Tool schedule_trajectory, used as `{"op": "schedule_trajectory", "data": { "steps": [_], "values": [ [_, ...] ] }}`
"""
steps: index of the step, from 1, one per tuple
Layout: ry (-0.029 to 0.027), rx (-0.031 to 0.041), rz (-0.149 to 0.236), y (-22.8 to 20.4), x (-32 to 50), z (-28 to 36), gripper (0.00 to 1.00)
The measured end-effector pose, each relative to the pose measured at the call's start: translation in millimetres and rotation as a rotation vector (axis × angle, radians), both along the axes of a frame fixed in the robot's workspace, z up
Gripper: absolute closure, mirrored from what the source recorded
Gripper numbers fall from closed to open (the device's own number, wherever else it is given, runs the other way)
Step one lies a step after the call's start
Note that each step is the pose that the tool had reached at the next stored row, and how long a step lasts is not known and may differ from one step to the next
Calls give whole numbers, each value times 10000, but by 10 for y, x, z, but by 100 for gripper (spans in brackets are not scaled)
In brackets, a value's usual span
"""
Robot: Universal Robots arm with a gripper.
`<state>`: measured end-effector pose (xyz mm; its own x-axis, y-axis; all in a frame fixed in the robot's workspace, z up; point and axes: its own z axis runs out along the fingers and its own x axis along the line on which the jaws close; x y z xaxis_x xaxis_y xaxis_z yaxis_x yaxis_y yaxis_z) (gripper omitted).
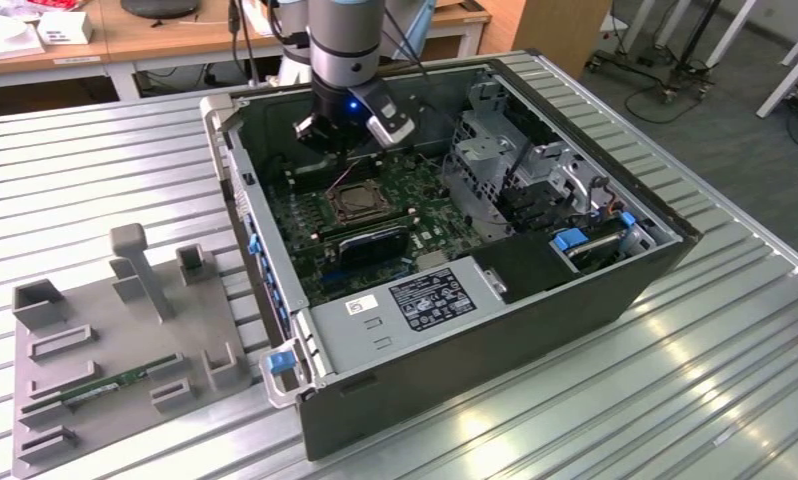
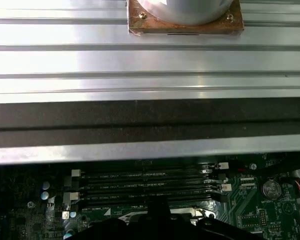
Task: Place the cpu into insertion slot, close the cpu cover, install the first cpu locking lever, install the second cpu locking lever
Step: 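Install the second cpu locking lever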
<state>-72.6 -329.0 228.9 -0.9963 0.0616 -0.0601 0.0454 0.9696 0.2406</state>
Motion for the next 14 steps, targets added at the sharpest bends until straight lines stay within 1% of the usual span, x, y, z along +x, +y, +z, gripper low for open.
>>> {"op": "schedule_trajectory", "data": {
  "steps": [1, 2, 3, 4, 14],
  "values": [
    [0, 71, 0, -9, 0, 0, 89],
    [0, 178, 2, -14, 0, 0, 89],
    [-2, 247, 6, -19, 0, -1, 89],
    [-1, 275, 9, -24, 0, -2, 89],
    [0, 278, 10, -43, 16, -30, 89]
  ]
}}
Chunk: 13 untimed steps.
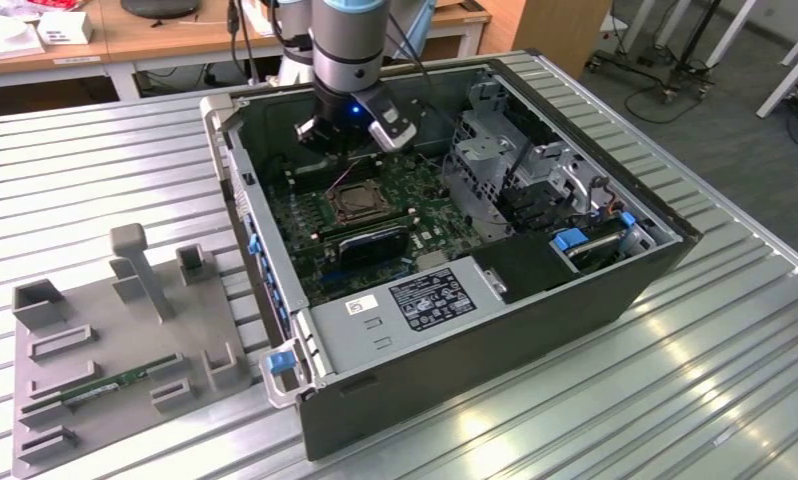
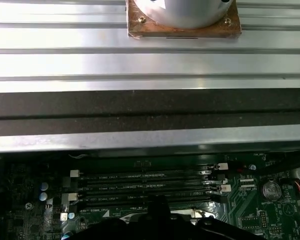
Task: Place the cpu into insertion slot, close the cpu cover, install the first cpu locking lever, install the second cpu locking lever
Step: 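Install the second cpu locking lever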
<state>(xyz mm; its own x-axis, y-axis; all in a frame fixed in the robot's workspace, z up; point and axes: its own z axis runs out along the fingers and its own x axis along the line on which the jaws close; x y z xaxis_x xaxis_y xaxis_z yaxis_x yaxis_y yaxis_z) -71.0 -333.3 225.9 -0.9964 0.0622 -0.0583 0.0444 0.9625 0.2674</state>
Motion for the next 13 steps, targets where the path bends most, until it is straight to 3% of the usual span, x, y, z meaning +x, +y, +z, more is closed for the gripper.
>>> {"op": "schedule_trajectory", "data": {
  "steps": [8, 10, 13],
  "values": [
    [25, -50, 5, 0, 12, -5, 89],
    [119, -120, 6, 0, 17, -7, 89],
    [131, -115, 6, 0, 18, -6, 89]
  ]
}}
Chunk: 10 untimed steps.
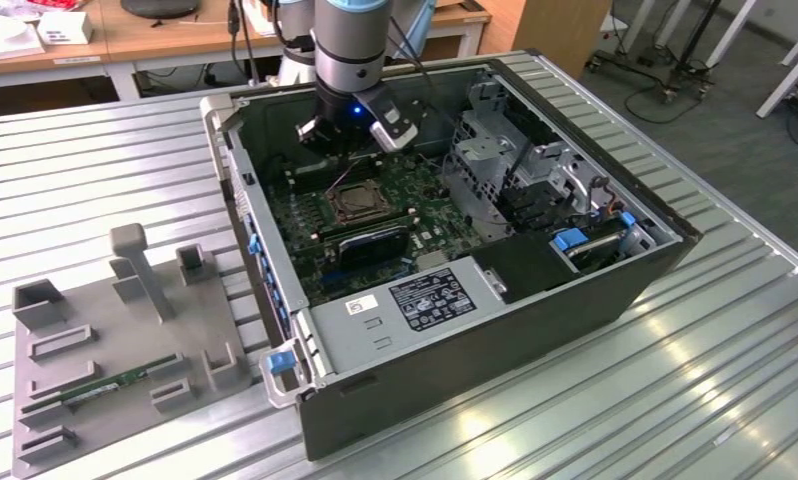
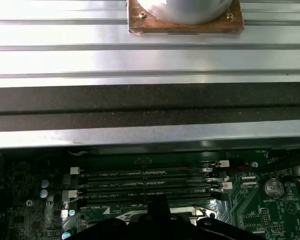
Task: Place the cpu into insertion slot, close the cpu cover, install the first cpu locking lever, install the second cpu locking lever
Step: 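Install the second cpu locking lever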
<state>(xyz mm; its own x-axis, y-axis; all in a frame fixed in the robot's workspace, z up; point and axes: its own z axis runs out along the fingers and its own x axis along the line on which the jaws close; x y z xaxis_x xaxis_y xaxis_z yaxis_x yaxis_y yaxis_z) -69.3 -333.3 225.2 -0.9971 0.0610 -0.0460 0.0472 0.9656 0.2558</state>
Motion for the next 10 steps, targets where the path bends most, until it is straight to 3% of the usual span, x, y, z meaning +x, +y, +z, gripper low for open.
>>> {"op": "schedule_trajectory", "data": {
  "steps": [3, 6, 10],
  "values": [
    [5, 145, 3, -1, 10, 0, 89],
    [12, 165, 4, -5, 15, -2, 89],
    [64, 160, 2, -12, 29, -6, 89]
  ]
}}
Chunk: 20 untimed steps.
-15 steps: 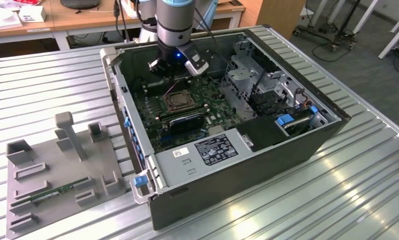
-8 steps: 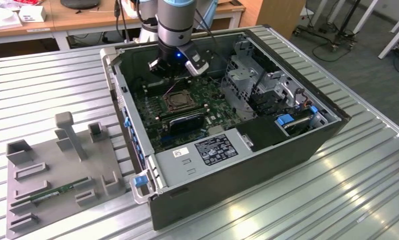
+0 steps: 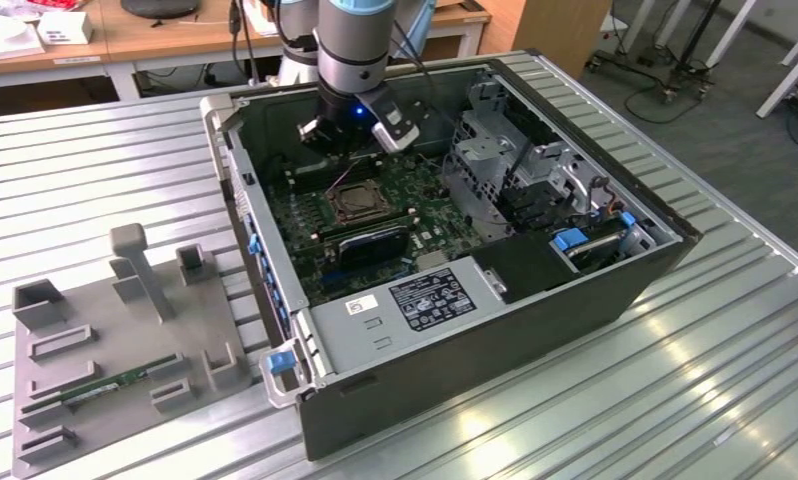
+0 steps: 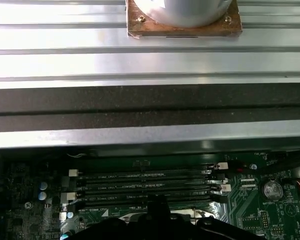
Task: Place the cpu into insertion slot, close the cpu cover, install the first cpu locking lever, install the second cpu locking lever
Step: 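Install the second cpu locking lever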
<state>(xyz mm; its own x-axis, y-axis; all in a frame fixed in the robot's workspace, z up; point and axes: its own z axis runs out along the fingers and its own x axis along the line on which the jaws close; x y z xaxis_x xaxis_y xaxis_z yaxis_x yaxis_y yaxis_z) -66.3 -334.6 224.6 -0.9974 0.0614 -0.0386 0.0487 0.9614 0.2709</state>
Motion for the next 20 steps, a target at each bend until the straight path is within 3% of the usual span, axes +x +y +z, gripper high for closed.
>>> {"op": "schedule_trajectory", "data": {
  "steps": [20],
  "values": [
    [38, 1, -1, -14, 37, -77, 89]
  ]
}}
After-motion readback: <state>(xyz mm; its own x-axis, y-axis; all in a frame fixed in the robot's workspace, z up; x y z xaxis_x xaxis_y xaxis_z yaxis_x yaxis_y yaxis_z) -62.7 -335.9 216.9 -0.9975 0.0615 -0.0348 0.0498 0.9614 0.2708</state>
